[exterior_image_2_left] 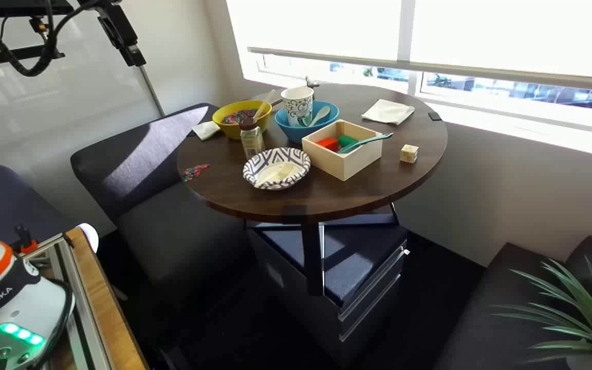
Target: Put the ladle in the yellow bowl
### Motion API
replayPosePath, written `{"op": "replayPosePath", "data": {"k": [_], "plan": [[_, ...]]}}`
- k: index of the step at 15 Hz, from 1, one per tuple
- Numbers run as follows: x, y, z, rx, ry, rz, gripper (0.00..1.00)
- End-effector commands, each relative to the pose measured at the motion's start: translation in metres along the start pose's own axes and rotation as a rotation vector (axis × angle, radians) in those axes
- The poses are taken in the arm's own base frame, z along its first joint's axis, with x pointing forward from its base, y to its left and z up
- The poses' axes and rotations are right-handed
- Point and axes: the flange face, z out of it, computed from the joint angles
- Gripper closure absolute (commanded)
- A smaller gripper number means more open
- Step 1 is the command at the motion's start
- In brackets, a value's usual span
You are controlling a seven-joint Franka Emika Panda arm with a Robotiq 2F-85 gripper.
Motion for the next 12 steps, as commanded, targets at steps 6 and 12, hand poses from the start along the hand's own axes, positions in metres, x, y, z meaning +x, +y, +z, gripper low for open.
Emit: {"op": "replayPosePath", "data": {"k": [6,12], "plan": [[0.007,-0.006,-0.003,0.002,0.015,0.033,0.0],[0.105,-0.043,0.008,0.068,0.055,0.035,0.0]]}}
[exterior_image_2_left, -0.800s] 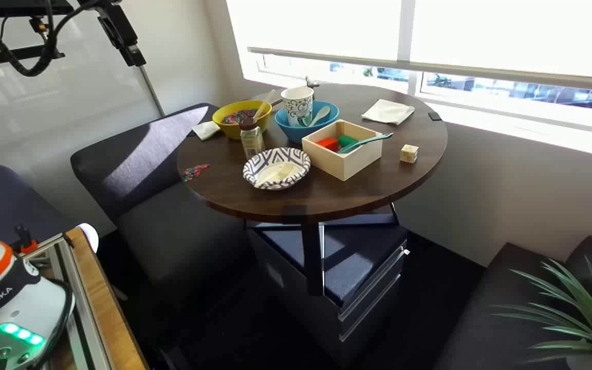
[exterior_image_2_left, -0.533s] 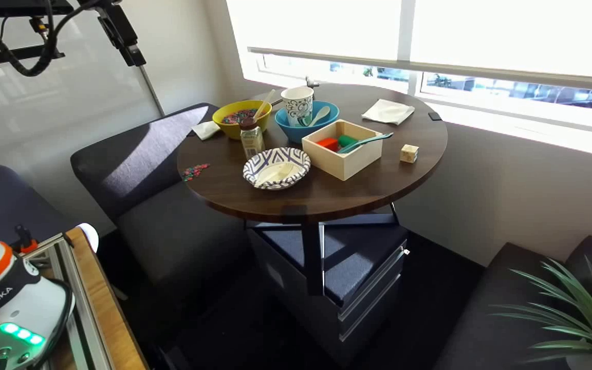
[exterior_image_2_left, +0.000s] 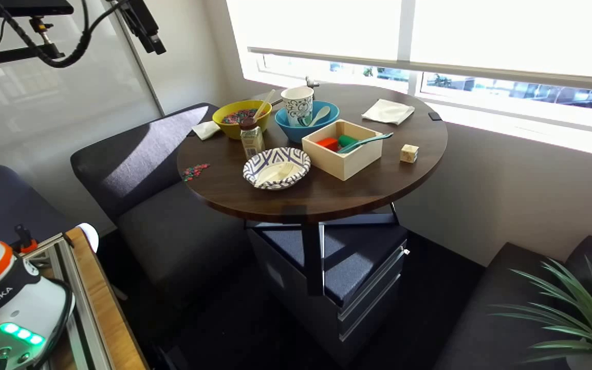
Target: Put the ladle in the yellow bowl
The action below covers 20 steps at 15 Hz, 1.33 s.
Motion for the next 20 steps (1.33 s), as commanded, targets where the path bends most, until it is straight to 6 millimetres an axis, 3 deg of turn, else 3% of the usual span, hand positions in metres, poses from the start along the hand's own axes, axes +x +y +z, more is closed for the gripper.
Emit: {"op": "replayPosePath", "data": {"k": [1,4,5,7,12,17,20], "plan": [[0.07,-0.024,0.029,0.001,-0.018,0.016,0.0],[0.115,-0.03,0.064,-0.06,-0.076,0.004,0.0],[0.084,-0.021,0.042,-0.014,-0.033,-0.008,0.0],[0.097,-0.02,0.058,-0.012,-0.054,-0.002,0.0],[0.091,-0.022,0.041,-0.011,-0.026,-0.008,0.0],[0.09,-0.021,0.041,-0.013,-0.027,-0.007,0.0],[0.112,-0.022,0.046,-0.022,-0.04,-0.024,0.0]]}}
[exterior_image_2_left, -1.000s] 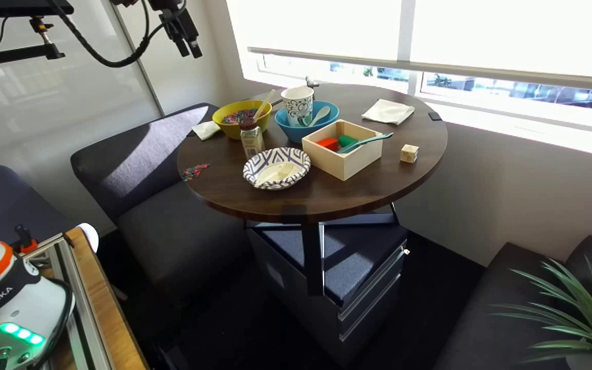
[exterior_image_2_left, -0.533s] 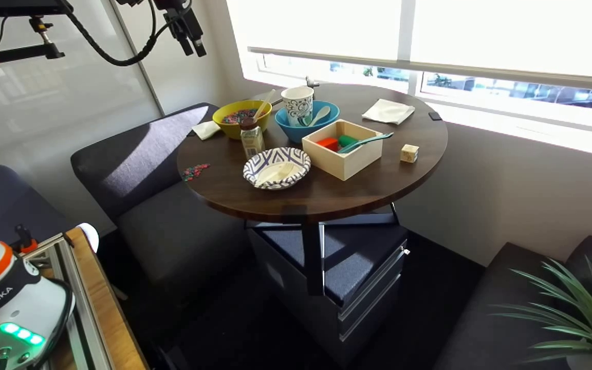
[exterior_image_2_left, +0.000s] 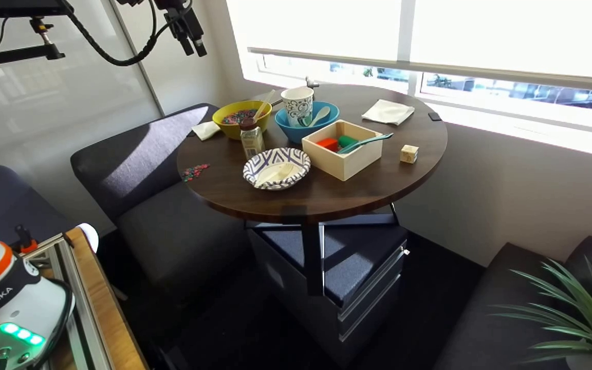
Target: Put the ladle in the yellow bowl
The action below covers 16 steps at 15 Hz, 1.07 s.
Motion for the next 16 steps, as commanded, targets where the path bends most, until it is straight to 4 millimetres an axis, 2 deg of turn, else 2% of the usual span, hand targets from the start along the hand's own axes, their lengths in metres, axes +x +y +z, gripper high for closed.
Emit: {"op": "replayPosePath", "data": {"k": [1,5,9,14,16], "plan": [[0.026,-0.002,0.005,-0.015,-0.024,-0.029,0.0],[0.064,0.007,0.017,-0.001,-0.057,-0.079,0.0],[0.102,0.014,0.047,0.011,-0.117,-0.165,0.0],[0.137,-0.018,0.111,0.028,-0.205,-0.256,0.0],[0.152,-0.026,0.137,-0.014,-0.206,-0.183,0.0]]}}
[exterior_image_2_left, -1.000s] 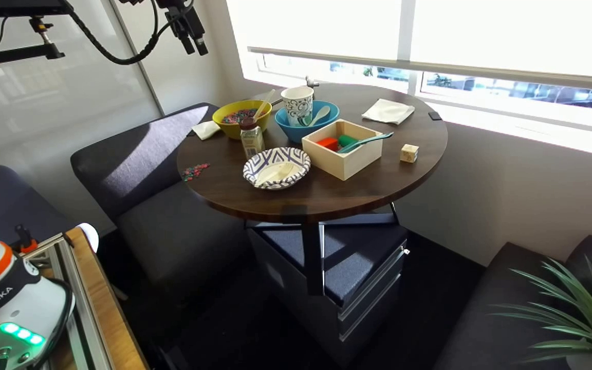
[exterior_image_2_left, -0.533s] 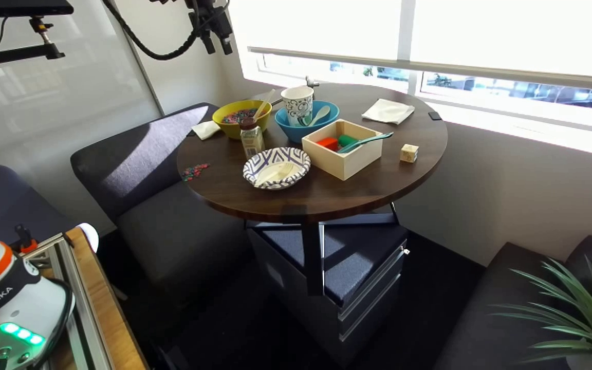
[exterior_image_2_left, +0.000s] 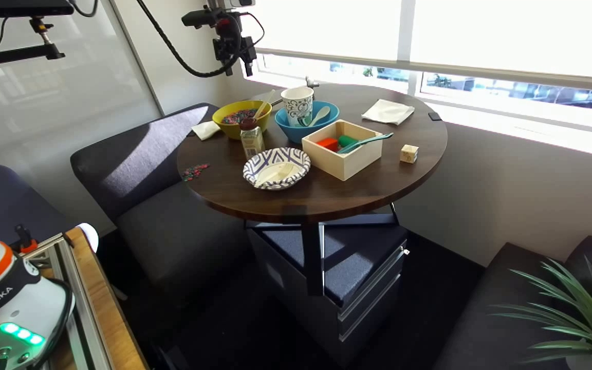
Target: Put the ladle in the yellow bowl
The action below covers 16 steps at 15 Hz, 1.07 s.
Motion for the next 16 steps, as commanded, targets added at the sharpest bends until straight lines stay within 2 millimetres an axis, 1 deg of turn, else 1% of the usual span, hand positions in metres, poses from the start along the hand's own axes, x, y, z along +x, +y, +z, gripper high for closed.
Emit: {"op": "replayPosePath", "data": {"k": [1,2,3,5,6,9,11,13,14,15,16], "plan": [[0.035,-0.009,0.036,-0.029,-0.083,0.045,0.0],[0.019,-0.004,0.024,-0.009,-0.035,0.022,0.0],[0.025,-0.005,0.034,-0.015,-0.06,0.026,0.0],[0.032,-0.006,0.042,-0.017,-0.072,0.029,0.0],[0.037,-0.008,0.042,0.011,-0.027,0.034,0.0],[0.057,-0.011,0.053,0.054,0.126,0.066,0.0],[0.067,-0.01,0.067,0.047,0.197,0.083,0.0],[0.074,-0.002,0.086,0.034,0.213,0.134,0.01],[0.075,0.002,0.094,0.032,0.209,0.16,0.05],[0.076,0.004,0.102,0.029,0.207,0.182,0.14],[0.076,0.007,0.11,0.026,0.197,0.201,0.27]]}}
